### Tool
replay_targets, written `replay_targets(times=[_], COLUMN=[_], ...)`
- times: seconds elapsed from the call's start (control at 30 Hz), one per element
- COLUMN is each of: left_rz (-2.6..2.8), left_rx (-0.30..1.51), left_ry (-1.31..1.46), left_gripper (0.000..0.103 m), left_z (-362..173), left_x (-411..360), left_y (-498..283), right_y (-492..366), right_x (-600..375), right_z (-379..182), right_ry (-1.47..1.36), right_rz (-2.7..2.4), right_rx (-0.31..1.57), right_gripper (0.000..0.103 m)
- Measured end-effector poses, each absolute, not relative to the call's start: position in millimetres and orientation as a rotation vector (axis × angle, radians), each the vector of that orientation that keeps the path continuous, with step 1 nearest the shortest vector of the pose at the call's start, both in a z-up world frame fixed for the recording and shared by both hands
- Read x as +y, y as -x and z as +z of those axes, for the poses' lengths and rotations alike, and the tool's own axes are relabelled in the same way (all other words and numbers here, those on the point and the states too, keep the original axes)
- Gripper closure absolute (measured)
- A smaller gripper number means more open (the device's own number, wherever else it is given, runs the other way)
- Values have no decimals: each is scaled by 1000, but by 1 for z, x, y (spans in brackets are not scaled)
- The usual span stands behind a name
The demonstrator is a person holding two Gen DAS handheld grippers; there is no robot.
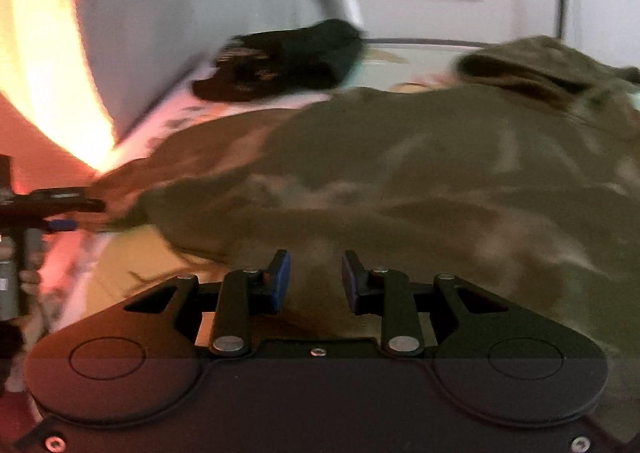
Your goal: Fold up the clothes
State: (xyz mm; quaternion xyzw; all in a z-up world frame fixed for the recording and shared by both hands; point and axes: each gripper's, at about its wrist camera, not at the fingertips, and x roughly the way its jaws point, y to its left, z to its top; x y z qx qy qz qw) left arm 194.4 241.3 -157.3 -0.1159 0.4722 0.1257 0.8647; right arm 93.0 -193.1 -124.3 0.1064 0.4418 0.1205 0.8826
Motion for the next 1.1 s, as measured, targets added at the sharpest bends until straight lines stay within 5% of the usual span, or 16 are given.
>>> replay_targets(times=[0.83, 0.97, 1.03, 1.1], left_rz=[345, 379, 392, 395], left_rx=[1013, 994, 979, 952], left_ry=[533, 519, 515, 532], left_gripper=[16, 43, 66, 74], left_z=[-190, -189, -188, -185], left_x=[313, 313, 316, 317], left_y=[-213, -215, -213, -211], right_y=[-111, -110, -110, -111], right_x=[-97, -95, -94, -94], right_z=[-119, -121, -122, -122], right_ry=[-212, -213, -210, -209], right_rz=[489, 485, 485, 483], right_rx=[897, 905, 908, 907], right_gripper=[77, 77, 77, 77])
